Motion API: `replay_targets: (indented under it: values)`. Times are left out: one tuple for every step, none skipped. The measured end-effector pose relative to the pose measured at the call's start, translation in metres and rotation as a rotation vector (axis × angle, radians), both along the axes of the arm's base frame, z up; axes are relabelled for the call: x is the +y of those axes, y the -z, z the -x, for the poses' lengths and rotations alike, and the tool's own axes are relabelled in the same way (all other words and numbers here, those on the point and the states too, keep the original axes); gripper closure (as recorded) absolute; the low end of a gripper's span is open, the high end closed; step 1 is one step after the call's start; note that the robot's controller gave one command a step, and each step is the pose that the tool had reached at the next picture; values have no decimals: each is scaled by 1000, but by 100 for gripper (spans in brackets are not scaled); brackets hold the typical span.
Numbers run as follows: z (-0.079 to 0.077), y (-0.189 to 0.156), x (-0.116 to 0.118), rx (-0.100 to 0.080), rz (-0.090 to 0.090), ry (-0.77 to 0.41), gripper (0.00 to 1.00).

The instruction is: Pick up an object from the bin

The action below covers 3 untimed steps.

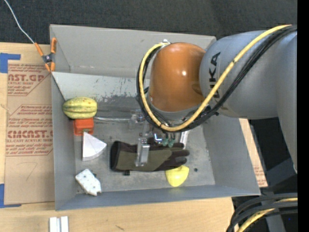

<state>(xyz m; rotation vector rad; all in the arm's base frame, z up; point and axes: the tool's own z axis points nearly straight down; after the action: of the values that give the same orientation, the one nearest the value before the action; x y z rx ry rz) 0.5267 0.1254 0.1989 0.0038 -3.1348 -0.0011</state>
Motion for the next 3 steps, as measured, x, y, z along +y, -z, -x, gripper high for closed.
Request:
replay_targets:
  values:
    - [-2, -4, -1, -8, -1, 2, 0]
    - [11, 78, -5, -7, -1, -79, 0]
    - [11, 90, 11, -7, -2, 206, 100]
